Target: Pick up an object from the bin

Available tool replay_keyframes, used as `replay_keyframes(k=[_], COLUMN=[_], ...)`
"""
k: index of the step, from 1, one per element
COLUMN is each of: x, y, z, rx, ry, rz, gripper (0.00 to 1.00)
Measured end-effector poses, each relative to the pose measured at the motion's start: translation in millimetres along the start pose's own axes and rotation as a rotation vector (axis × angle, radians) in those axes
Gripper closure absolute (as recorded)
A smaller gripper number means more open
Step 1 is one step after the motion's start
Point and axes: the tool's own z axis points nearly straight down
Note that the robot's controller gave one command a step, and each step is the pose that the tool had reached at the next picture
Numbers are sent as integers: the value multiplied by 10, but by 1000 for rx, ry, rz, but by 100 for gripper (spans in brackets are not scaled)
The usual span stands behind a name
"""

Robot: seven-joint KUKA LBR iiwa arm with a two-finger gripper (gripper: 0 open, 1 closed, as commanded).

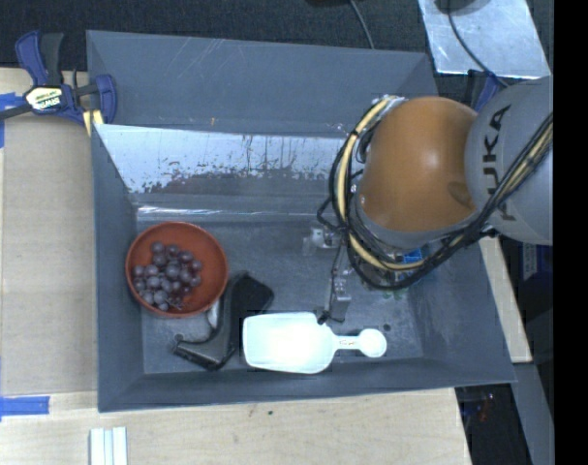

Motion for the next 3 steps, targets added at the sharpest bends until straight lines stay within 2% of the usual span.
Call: replay_keyframes(k=[1,2,3], x=[-18,223,237], y=[-1,-448,-564], z=[-44,898,581], rx=[-1,1,2], ry=[-9,-11,-17], rz=[2,-232,-280], gripper=[0,0,0])
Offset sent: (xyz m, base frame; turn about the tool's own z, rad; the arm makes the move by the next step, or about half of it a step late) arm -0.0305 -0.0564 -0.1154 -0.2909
